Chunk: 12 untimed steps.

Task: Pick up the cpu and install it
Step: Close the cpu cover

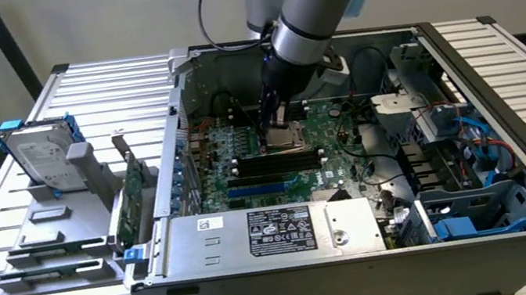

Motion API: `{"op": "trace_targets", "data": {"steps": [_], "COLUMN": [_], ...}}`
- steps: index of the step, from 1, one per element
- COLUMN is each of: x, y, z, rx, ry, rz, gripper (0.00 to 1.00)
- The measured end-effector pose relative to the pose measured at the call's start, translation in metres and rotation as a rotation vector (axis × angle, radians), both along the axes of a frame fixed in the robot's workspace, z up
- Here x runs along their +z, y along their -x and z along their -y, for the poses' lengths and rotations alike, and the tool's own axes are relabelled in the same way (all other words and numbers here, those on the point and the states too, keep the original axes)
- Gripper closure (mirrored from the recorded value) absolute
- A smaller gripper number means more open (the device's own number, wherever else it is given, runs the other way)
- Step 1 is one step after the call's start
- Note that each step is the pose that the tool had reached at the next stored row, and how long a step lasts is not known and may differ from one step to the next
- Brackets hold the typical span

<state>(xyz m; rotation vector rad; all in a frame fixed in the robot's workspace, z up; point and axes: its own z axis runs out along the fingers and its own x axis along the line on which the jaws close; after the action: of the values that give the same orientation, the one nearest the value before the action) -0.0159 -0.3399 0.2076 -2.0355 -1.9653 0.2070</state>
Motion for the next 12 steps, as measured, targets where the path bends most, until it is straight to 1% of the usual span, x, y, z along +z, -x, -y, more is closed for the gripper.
{"op": "trace_targets", "data": {"steps": [12], "x": [-0.0103], "y": [0.0015], "z": [0.0000], "rx": [0.000], "ry": [0.0000], "rz": [0.0000], "gripper": [0.89]}}
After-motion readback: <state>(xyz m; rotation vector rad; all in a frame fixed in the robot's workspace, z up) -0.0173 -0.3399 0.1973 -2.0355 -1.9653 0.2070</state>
